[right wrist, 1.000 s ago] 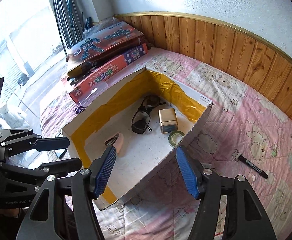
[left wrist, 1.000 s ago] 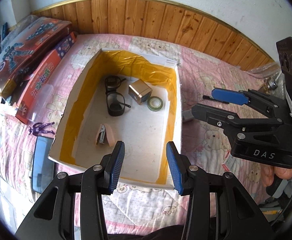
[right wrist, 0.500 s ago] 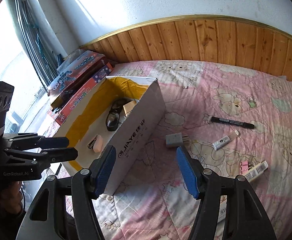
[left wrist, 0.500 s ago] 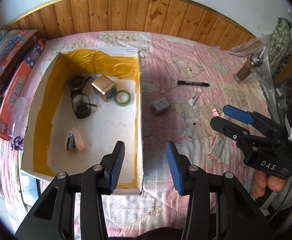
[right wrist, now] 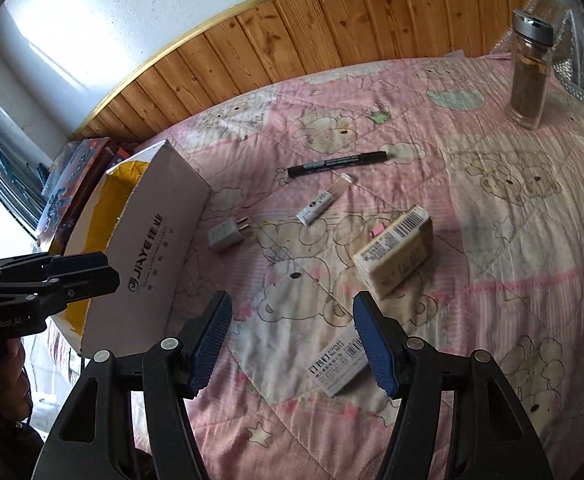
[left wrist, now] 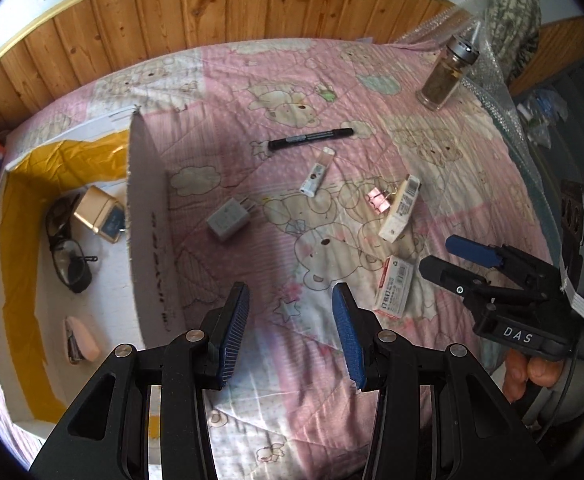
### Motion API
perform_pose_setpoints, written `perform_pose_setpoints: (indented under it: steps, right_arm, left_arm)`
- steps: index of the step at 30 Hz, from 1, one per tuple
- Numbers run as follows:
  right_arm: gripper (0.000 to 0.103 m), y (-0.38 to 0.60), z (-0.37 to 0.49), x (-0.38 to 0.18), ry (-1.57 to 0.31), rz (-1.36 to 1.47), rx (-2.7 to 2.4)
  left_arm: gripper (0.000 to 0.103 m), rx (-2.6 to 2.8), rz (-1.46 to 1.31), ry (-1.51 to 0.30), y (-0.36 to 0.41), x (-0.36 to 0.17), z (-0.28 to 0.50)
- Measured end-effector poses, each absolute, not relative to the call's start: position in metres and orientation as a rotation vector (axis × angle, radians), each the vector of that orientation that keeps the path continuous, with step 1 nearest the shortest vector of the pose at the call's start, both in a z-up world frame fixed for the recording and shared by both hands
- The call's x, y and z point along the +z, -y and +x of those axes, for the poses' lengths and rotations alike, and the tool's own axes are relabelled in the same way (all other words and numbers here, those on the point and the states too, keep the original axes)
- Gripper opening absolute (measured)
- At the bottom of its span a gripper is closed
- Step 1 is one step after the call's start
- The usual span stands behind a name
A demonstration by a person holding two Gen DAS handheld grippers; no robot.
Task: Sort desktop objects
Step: 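Withdraw both tools from the box back toward the remaining items, then grasp the red-and-white staples box with the left tool while the right tool grasps the cream packet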
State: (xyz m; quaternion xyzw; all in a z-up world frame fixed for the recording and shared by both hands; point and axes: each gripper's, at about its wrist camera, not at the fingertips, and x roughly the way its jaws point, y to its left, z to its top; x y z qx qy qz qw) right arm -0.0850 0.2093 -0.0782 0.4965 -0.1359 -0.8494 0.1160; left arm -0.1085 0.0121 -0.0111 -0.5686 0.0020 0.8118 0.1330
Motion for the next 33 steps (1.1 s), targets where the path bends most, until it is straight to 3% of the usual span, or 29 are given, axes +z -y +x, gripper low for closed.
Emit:
perform_pose_setpoints:
  steps: [6,14,20,22,25,31,33]
  right_arm:
    - [0.064,-0.234,-0.087,-0.099,0.517,1.549,-2.504]
    - [0.064,-0.269,-0.137,-0.105,0.845,1.647,-2.456]
    - [0.063,-0.266,-0.173,-0.138,0.809,1.804,-2.42]
    - [0.049,-0.275,-0.165,-0.145,0.843,1.81,-2.407]
    - [0.045,-0.293,-0.146,-0.148,0.915,1.771,-2.397]
    - [0.011,-0.314,-0.118,-0.153,0.924,1.762,-2.406]
    - [0.011,-0.32,-0.115,-0.159,0.996,1.735,-2.369]
  left_arm:
    - [0.046,2.191,-1.679,-0.029,-0.056,-0.038,-0.122]
    - [0.046,2.004,-1.747,-0.108,-0.109,-0.089,-0.115]
    - [0.046,1.967,-1.786,-0.025,-0.12,-0.106,-0.124]
    - [0.046,1.935,-1.798,-0.012,-0.124,-0.111,-0.126]
    - [0.046,1.9,-1.81,-0.039,-0.135,-0.118,-0.126]
    - [0.048,1.901,-1.808,-0.133,-0.156,-0.133,-0.125]
    - [0.052,1.911,-1.812,-0.163,-0.16,-0.141,-0.125]
